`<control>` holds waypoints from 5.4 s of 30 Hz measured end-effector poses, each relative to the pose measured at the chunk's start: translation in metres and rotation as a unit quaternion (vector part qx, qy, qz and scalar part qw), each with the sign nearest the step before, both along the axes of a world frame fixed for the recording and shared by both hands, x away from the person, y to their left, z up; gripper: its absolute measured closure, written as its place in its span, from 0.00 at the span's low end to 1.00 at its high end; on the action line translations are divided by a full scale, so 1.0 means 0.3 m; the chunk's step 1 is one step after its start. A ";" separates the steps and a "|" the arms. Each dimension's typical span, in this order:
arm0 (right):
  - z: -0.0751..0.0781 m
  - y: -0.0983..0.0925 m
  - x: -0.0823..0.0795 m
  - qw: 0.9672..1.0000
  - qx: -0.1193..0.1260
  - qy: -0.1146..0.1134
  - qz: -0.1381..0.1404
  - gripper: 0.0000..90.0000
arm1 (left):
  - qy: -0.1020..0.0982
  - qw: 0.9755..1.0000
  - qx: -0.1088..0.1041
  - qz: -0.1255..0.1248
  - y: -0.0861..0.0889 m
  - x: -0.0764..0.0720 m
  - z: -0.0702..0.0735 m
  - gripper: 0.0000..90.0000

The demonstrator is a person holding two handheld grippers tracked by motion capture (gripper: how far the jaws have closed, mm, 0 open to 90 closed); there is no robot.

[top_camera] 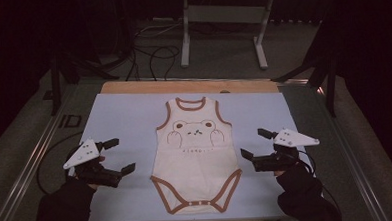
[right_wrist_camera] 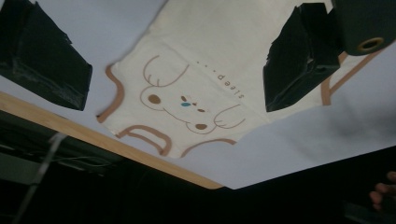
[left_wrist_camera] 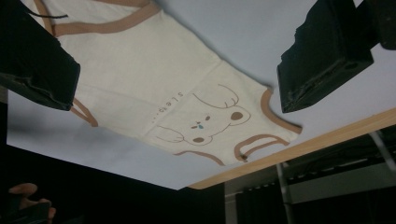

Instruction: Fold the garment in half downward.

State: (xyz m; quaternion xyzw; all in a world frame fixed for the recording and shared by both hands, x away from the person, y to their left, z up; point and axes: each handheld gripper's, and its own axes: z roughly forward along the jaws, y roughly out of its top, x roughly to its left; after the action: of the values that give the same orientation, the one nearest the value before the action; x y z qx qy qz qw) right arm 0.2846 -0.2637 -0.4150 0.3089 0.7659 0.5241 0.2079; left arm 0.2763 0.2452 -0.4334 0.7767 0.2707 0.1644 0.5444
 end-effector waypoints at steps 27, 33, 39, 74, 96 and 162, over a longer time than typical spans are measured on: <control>-0.102 0.072 0.209 0.998 -0.049 0.035 -0.003 0.09 | 0.033 0.998 0.043 -0.015 -0.151 0.181 -0.026 0.01; -0.149 0.084 0.240 0.997 -0.054 0.055 -0.011 0.09 | 0.058 0.996 0.061 -0.003 -0.175 0.221 -0.076 0.01; -0.183 0.102 0.256 0.995 -0.066 0.067 -0.015 0.09 | 0.068 0.995 0.072 0.003 -0.198 0.251 -0.117 0.01; -0.345 0.111 0.362 0.982 -0.099 0.154 -0.052 0.40 | 0.148 0.974 0.164 0.044 -0.289 0.365 -0.258 0.47; -0.354 0.142 0.359 0.976 -0.147 0.155 -0.044 0.86 | 0.164 0.968 0.178 0.073 -0.332 0.402 -0.283 0.87; -0.195 0.099 0.074 0.988 -0.124 0.092 0.008 1.00 | 0.147 0.979 0.144 0.014 -0.277 0.153 -0.137 1.00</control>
State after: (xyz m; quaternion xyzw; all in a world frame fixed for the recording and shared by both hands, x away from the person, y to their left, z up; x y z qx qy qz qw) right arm 0.3067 -0.2340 -0.4734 0.3219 0.8431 0.3962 0.1692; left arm 0.3222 0.1622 -0.4745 0.8586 0.3326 0.0932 0.3788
